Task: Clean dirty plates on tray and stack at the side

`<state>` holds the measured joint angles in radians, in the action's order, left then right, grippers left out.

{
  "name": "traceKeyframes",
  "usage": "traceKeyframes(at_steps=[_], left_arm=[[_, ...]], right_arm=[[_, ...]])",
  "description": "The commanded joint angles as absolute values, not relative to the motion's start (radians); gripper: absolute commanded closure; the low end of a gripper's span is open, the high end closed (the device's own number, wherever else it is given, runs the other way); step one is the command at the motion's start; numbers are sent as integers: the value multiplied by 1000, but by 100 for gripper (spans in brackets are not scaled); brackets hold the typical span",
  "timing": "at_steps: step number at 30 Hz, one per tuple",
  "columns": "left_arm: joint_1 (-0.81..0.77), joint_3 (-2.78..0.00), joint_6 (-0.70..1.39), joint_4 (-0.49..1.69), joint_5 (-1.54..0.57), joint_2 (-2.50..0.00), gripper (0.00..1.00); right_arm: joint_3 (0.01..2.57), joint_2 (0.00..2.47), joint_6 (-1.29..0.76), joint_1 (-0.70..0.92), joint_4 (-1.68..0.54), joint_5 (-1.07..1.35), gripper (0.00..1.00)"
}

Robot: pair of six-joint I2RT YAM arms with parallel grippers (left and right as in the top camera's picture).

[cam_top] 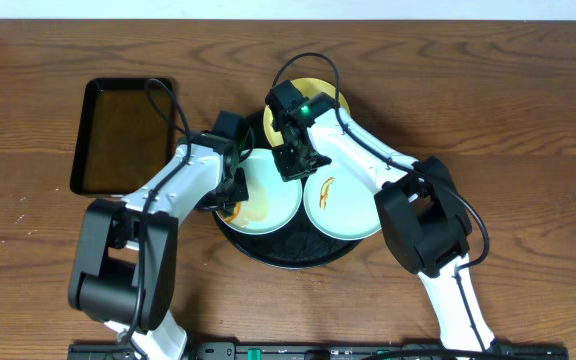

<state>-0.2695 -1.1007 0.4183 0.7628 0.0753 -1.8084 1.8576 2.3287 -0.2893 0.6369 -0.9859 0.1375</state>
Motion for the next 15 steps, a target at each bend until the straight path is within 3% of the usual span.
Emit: traceKeyframes(at_steps=[1,15], left_arm=[[-252,-1112,421,778,194,-1727,93],[-255,-1073,421,612,-179,-1736,92]], right_arm=[[1847,2368,-321,645,-984,93,98],[1847,2368,-321,645,-983,93,99]])
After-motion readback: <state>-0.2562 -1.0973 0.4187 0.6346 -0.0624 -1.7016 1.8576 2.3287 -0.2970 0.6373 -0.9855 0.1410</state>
